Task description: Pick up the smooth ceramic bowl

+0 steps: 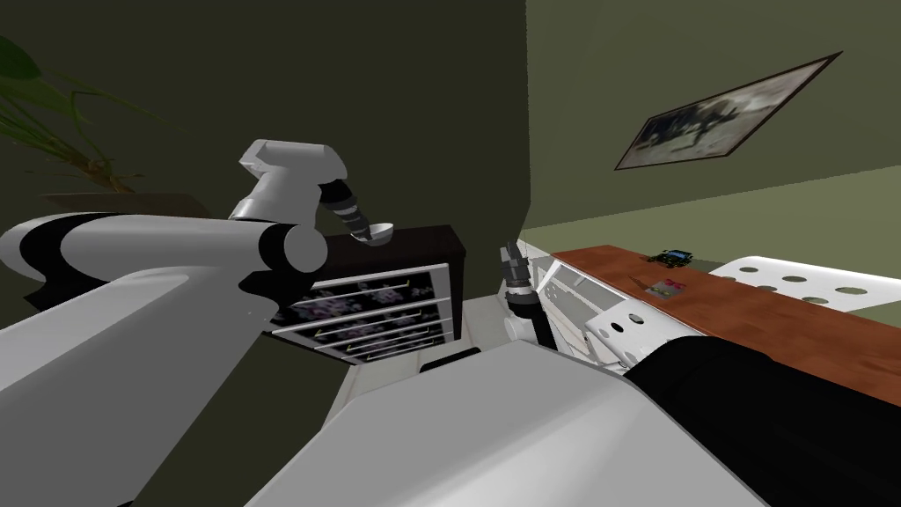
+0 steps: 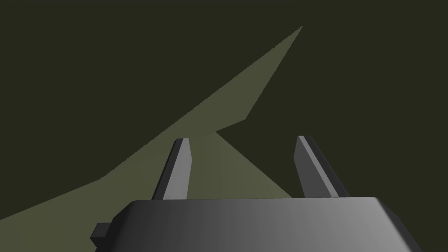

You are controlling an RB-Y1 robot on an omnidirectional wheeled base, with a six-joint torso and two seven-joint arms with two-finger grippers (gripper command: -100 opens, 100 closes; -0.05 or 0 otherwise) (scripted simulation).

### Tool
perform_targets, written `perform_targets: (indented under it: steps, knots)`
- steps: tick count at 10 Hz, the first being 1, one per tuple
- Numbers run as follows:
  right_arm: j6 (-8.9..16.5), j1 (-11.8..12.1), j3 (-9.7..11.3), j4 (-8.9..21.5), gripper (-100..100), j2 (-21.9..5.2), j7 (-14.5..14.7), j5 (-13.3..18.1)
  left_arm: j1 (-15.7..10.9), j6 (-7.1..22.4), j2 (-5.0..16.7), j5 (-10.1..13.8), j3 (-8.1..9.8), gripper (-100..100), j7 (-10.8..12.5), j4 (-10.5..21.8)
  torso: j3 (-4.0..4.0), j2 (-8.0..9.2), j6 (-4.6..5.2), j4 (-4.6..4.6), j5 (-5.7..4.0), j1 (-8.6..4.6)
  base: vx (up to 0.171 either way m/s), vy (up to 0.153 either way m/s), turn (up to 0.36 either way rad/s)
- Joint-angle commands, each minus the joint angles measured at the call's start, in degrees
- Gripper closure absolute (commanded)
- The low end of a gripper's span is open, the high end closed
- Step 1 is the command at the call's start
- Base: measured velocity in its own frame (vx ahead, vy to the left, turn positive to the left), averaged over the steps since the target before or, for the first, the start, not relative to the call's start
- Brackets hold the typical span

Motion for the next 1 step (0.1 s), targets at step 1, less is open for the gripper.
perform_targets:
  steps: [1]
  knots:
    - [0.00, 0.00, 0.00, 0.00, 0, 0.00, 0.00, 0.00, 0.00, 0.00, 0.00, 0.00, 0.00, 0, 0.00, 0.00, 0.00, 0.00, 0.00, 0.00, 0.00, 0.00, 0.000, 0.000, 0.000]
